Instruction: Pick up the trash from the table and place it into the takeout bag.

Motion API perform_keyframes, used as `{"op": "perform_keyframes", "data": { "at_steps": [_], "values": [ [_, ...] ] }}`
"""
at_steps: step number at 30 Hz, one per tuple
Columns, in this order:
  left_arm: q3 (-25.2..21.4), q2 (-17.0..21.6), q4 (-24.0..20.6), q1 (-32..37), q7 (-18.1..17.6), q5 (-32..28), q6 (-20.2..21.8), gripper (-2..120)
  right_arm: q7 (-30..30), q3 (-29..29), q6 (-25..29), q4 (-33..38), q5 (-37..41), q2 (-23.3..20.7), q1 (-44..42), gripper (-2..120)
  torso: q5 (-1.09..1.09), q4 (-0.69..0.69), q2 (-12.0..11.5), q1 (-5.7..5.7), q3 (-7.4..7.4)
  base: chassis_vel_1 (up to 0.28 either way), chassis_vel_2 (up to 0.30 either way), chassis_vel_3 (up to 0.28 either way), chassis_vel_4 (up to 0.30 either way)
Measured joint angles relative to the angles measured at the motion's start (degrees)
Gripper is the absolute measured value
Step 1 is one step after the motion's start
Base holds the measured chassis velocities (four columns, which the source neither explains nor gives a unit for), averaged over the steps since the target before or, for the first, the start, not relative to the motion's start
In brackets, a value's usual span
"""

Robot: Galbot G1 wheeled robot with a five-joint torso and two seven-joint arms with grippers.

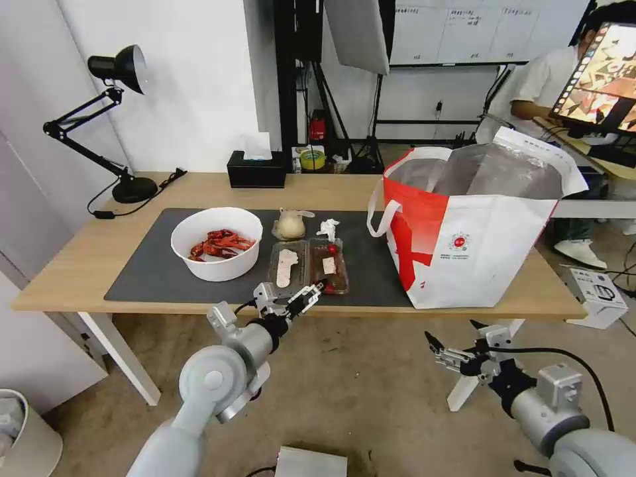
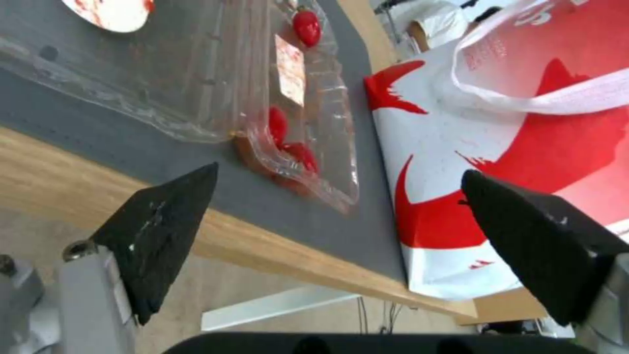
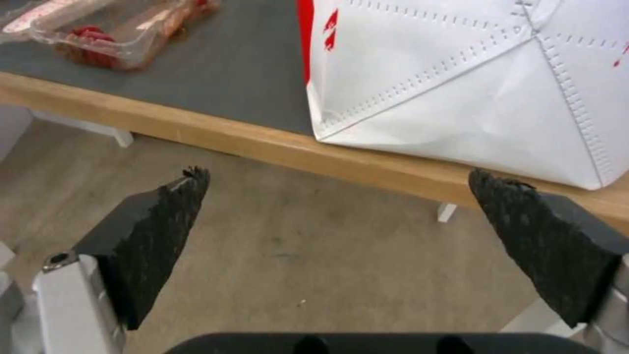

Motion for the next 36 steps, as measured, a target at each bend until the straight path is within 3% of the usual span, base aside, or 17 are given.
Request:
{"op": "perform_keyframes", "data": {
  "at_steps": [36],
  "values": [
    [-0.18, -1.11, 3.47, -2.79, -3.22, -1.28, -2.90, 100, 0.05, -0.35, 0.48, 0.45, -1.28, 1.08, -1.11, 100, 0.00, 0.00, 0.00, 0.00, 0.00, 0.000, 0.000, 0.000, 0.000]
  ]
}}
